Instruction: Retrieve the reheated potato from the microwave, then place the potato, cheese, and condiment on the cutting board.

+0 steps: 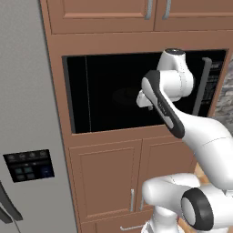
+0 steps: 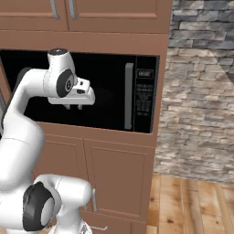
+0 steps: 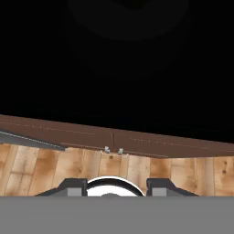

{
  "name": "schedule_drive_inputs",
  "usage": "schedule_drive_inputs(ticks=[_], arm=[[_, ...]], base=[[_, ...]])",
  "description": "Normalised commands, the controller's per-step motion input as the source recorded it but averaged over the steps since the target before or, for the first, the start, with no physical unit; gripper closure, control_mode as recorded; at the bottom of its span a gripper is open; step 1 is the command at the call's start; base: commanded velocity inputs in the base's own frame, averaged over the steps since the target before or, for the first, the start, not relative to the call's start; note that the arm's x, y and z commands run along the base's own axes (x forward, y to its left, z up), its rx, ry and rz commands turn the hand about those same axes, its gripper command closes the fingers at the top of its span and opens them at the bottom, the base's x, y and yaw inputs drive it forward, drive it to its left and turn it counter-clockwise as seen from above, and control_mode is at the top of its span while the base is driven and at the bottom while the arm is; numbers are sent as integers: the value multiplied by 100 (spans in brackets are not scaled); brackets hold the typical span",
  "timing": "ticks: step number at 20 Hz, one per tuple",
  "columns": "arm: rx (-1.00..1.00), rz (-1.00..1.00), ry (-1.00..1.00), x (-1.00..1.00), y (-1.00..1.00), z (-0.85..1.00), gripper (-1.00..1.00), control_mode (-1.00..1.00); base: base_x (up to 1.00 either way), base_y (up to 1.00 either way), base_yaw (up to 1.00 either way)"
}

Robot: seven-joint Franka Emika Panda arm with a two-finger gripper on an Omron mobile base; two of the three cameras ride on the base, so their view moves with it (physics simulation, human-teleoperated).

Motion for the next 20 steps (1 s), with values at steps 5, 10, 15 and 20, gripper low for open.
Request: schedule_drive_inputs(ticks=[5, 10, 15, 20], arm=[[0, 1, -8, -18, -1, 0, -100, -100], [4, 0, -28, -38, -22, 3, -100, -100], [0, 0, -24, -32, -41, 10, -100, -100], [0, -2, -15, -32, -56, 18, -100, -100]], base=[[0, 0, 0], [0, 0, 0], [0, 0, 0], [0, 0, 0]])
